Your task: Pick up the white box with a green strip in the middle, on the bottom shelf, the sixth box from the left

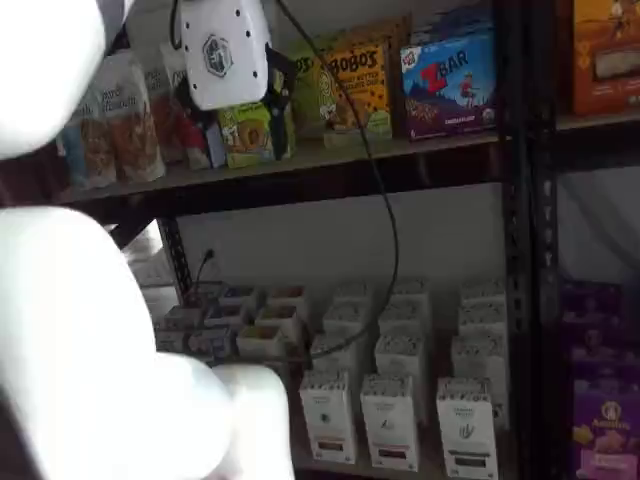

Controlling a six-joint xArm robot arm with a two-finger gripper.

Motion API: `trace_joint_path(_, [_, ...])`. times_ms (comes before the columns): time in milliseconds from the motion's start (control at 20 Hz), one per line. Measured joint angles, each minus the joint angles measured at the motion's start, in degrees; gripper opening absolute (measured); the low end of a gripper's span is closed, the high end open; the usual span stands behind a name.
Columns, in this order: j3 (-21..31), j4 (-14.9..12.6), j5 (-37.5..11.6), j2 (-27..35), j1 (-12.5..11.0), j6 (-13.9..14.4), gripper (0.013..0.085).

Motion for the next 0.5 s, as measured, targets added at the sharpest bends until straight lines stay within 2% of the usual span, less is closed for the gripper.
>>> trace_joint_path(200, [1.6,1.4,-3.1,-1.8,-1.4,-0.9,0.0850])
trace_joint_path(500, [4.3,-1.0,-5.6,-2.5,0.5,0.1,0.0850])
